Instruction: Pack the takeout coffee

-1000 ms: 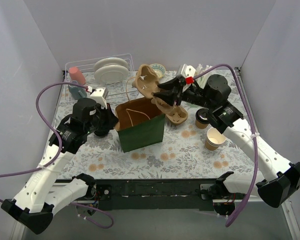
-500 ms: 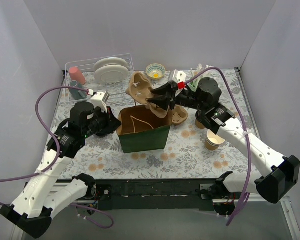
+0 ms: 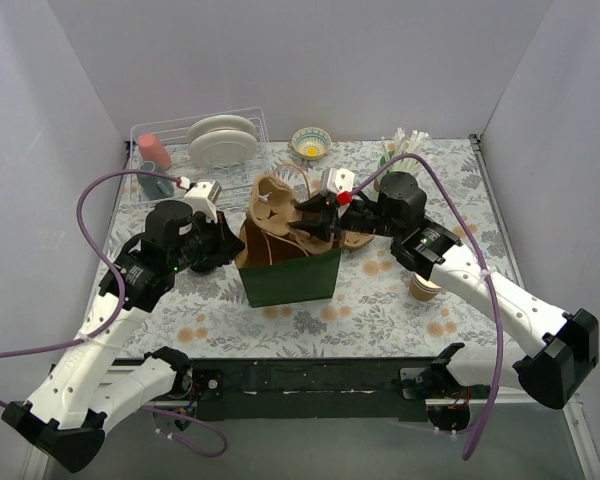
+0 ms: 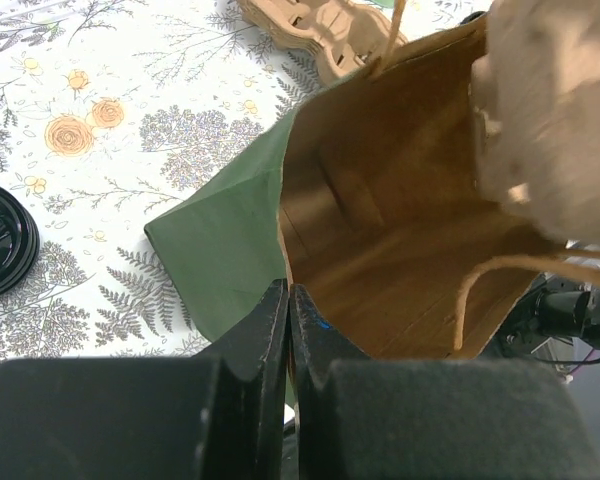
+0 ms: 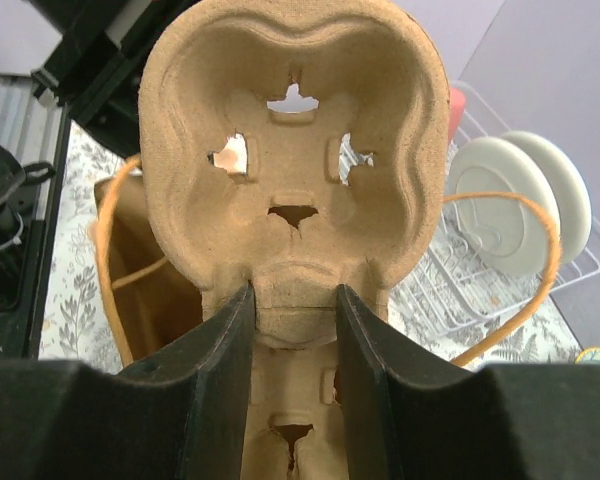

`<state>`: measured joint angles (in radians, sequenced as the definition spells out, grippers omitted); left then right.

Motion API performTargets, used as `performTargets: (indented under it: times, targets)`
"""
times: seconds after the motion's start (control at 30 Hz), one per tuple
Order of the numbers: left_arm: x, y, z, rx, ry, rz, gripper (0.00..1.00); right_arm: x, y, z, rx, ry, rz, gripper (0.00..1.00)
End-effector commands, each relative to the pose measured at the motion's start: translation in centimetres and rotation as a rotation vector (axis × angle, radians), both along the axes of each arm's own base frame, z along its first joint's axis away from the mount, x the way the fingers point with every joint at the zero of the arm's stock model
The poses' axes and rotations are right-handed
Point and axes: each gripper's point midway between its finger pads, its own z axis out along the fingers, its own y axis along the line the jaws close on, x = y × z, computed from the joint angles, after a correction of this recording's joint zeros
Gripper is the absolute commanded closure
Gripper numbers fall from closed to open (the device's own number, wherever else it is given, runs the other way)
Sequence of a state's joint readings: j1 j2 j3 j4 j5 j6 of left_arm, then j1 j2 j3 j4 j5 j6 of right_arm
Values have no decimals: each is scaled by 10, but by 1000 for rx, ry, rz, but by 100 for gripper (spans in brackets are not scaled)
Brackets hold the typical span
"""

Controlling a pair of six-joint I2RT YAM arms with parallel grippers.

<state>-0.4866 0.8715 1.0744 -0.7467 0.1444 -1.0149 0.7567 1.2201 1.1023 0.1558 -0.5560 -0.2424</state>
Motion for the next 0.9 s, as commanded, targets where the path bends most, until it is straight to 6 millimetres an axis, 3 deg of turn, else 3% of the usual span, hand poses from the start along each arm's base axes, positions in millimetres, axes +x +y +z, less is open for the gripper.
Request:
performTargets:
  times: [0.0, 0.17, 0.47, 0.87]
  targets:
    - [6, -1, 11, -13, -17, 19, 100, 0, -3, -7, -67, -19, -12, 67]
    - [9, -2, 12, -23, -5, 31, 100, 9, -8, -27, -162, 10, -64, 68]
    - [8, -2, 19, -28, -15, 27, 100, 5, -6, -64, -301, 89, -42, 68]
    - [14, -4, 19, -17, -11, 30, 100, -9, -7, -77, -389, 94, -20, 68]
